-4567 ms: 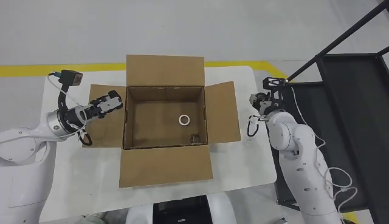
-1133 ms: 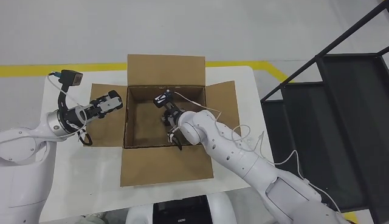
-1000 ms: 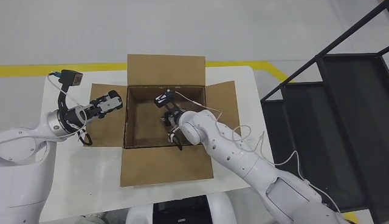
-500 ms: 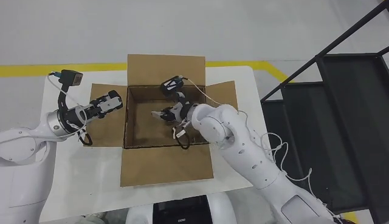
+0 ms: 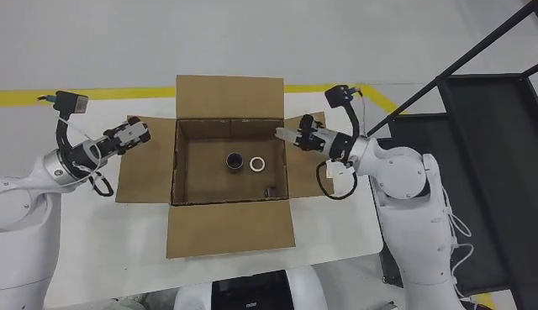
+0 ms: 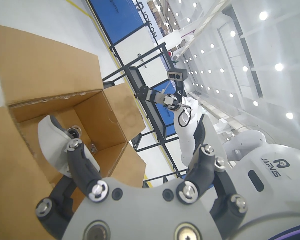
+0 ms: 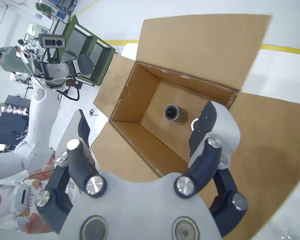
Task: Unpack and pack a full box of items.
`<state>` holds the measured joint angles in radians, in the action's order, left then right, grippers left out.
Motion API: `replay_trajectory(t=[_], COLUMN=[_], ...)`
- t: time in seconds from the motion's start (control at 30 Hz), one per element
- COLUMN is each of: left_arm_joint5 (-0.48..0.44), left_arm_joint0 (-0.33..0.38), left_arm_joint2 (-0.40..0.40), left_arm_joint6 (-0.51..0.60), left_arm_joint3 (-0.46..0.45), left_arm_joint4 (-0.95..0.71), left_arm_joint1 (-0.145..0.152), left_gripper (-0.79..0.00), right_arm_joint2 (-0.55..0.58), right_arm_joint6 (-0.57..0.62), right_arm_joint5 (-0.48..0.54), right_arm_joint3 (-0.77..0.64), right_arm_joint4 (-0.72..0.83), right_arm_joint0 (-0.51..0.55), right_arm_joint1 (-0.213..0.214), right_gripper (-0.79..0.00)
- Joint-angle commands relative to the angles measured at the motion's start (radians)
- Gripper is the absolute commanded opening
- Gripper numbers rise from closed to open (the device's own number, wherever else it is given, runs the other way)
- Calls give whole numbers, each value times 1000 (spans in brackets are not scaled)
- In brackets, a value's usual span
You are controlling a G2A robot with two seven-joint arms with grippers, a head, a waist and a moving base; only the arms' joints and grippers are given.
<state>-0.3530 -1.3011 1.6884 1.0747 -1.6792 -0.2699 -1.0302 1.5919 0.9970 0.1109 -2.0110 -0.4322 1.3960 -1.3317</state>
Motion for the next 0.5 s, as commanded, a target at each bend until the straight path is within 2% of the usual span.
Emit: replay_trajectory(t=[0.0,0.1,0.23,0.47], left_arm_joint5=[23,35,26,53], left_arm_joint0=[-10,-24,-51,-140], left_arm_joint2=[26,71,131,227], left_arm_joint6=[20,47,30,-131], left_arm_joint3=[12,31,47,40], left_arm_joint4=[15,72,172,326], left_arm_joint1=[6,18,31,40], left_gripper=[0,0,0,0], right_arm_joint2=[65,141,193,171], right_arm_joint6=[-8,-28,-46,-47], right_arm_joint5=[-3,-11,-47,-49], right_arm_joint3=[-19,-39,-36,33], right_arm_joint4=[26,32,1,17], right_arm_joint0=[44,110,178,214], right_arm_joint1=[6,14,22,30], right_gripper=[0,0,0,0])
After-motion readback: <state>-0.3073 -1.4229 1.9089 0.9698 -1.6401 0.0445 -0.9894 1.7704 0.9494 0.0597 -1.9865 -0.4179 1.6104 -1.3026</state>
